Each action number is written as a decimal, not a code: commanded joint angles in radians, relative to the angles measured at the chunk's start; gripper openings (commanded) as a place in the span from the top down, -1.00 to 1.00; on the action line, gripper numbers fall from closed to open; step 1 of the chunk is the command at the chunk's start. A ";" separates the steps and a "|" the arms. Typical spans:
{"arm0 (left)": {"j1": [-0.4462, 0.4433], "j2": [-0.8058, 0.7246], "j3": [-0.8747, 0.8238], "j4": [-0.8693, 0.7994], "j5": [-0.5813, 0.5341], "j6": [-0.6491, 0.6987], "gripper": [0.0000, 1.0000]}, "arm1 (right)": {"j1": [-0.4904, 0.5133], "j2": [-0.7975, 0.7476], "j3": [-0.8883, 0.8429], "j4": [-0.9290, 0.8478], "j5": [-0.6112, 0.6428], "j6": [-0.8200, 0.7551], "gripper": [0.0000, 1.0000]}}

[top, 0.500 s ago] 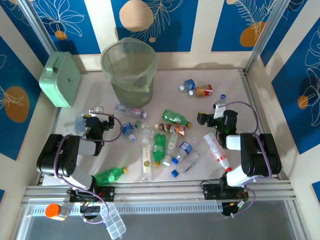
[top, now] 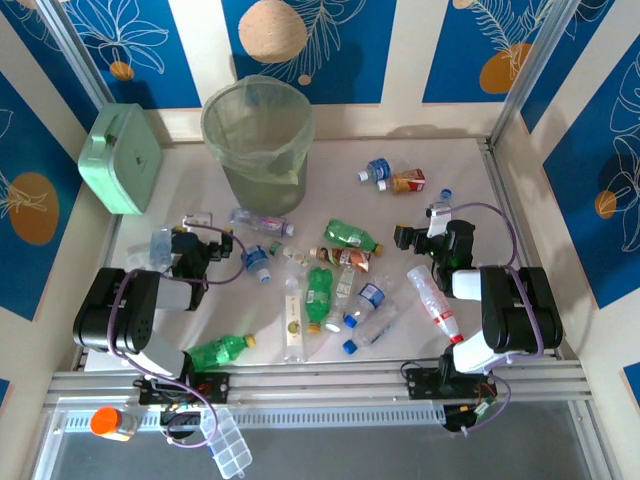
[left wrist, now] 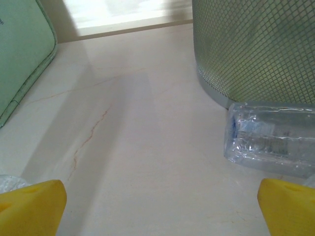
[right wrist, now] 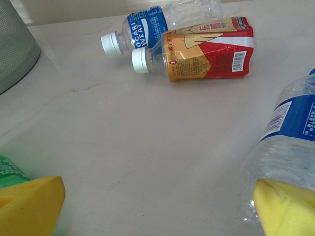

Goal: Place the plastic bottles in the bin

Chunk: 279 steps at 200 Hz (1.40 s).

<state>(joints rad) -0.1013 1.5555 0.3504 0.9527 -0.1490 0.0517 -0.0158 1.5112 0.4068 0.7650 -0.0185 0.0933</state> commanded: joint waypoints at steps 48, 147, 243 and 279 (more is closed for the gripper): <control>0.001 0.012 0.022 -0.005 0.031 0.009 -0.99 | 0.002 0.012 0.016 0.032 0.012 -0.012 -0.98; -0.007 -0.012 0.012 0.000 0.024 0.022 -0.99 | 0.004 -0.006 0.020 0.016 -0.007 -0.020 -0.98; -0.313 -0.684 0.052 -0.307 -0.132 0.108 -0.99 | 0.531 -0.524 0.220 -0.481 0.232 -0.195 -0.98; -0.405 -0.920 0.310 -0.973 -0.250 -0.347 -0.99 | 0.794 -0.667 0.386 -0.740 0.310 -0.132 -0.98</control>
<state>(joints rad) -0.4709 0.7395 0.4686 0.4824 -0.3058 0.0196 0.6548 0.9108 0.6571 0.2447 0.2035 -0.0776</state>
